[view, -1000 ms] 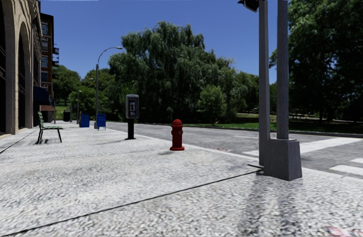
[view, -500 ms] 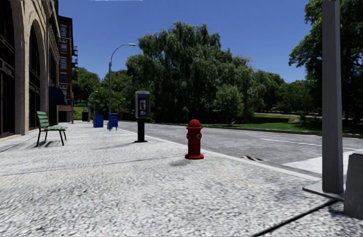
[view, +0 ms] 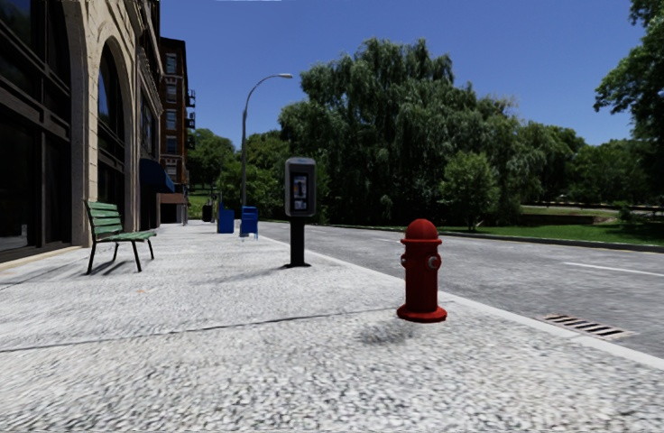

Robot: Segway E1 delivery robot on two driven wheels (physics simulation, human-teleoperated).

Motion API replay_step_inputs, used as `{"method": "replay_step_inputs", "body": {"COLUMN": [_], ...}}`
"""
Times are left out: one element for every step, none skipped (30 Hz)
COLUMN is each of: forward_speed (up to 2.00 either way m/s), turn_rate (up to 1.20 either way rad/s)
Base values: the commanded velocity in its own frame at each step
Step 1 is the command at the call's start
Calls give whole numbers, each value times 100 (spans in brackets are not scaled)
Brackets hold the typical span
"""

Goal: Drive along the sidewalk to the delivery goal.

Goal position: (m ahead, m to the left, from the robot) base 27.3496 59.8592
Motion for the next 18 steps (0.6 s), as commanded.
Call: {"method": "replay_step_inputs", "body": {"forward_speed": [200, 200, 200, 200, 200, 200, 200, 200, 200, 200, 200, 200, 200, 200, 200, 200, 200, 200], "turn_rate": [43, 43, 43, 43, 43, 43, 43, 43, 43, 43, 43, 45, 47, 47, 47, 47, 47, 47]}}
